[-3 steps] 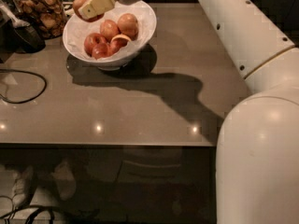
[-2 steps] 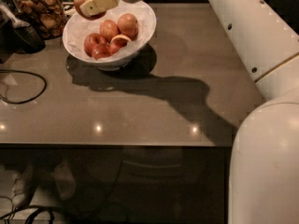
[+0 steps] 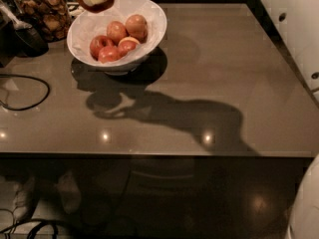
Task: Pick apple from white bowl
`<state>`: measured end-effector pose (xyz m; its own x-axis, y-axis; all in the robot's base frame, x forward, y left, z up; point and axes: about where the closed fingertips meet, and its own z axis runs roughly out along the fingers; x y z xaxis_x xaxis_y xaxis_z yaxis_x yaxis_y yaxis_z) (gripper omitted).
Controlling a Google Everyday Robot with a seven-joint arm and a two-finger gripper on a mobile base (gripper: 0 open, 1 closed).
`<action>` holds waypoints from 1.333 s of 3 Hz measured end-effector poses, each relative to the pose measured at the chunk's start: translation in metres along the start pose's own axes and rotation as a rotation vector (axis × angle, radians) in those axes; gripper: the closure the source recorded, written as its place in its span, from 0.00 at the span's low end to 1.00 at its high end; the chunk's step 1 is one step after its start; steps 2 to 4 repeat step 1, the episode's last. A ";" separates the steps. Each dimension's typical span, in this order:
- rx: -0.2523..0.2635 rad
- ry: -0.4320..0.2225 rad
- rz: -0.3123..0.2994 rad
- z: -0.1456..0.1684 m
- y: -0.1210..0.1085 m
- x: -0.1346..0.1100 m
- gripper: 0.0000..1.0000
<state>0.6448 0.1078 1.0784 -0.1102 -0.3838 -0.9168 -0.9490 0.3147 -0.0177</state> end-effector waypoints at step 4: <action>0.000 0.000 0.000 0.000 0.001 -0.001 1.00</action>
Offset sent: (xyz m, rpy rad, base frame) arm 0.0000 0.0000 0.0000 0.0000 0.0000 0.0000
